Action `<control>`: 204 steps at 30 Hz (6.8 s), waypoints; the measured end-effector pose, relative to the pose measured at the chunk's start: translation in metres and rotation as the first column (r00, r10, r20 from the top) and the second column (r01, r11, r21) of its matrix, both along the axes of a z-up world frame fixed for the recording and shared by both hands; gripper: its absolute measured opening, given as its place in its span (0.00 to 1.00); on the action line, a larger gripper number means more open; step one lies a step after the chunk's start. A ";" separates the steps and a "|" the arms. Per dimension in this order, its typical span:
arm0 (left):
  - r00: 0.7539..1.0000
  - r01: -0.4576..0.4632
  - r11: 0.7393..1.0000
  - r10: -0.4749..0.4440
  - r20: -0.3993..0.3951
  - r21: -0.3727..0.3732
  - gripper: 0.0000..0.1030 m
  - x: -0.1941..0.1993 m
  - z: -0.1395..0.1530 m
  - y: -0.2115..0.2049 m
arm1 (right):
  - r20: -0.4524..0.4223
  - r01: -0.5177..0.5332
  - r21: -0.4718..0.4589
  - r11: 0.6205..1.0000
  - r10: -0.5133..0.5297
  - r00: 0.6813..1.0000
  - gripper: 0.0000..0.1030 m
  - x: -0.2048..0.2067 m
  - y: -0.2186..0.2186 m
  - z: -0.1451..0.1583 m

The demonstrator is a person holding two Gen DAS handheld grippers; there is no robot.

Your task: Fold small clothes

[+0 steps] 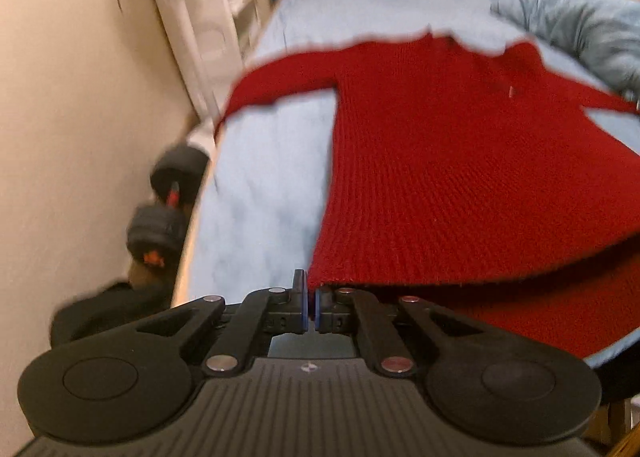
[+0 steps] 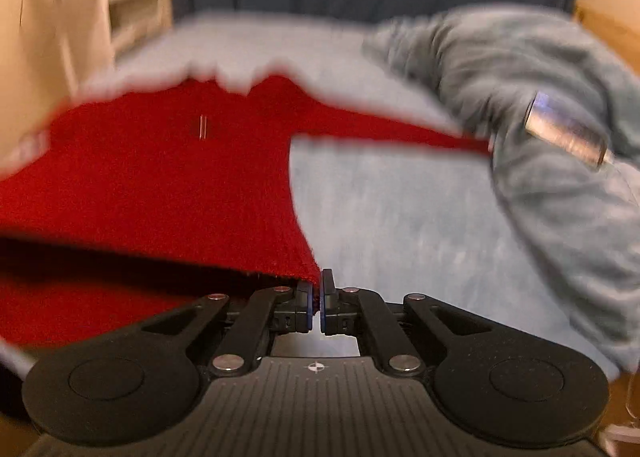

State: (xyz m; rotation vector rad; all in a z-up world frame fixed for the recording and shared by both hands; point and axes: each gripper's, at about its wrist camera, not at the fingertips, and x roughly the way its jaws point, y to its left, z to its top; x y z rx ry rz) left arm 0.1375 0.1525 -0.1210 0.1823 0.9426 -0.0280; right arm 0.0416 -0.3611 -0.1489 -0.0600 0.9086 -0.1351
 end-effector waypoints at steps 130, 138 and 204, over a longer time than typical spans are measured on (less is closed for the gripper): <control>0.983 0.179 0.978 -0.175 0.049 -0.103 1.00 0.371 -0.016 -0.183 | 0.073 0.411 0.430 0.804 -0.485 0.871 0.67 0.187 -0.054 -0.057; 0.993 0.117 0.975 -0.112 0.036 -0.188 0.15 0.399 -0.024 -0.159 | 0.181 0.411 0.447 0.794 -0.531 0.828 0.67 0.191 -0.071 -0.088; 0.919 0.379 0.921 -0.363 0.156 -0.091 0.90 0.375 -0.069 -0.337 | 0.086 0.367 0.656 0.659 -0.548 0.832 0.67 0.208 -0.107 -0.094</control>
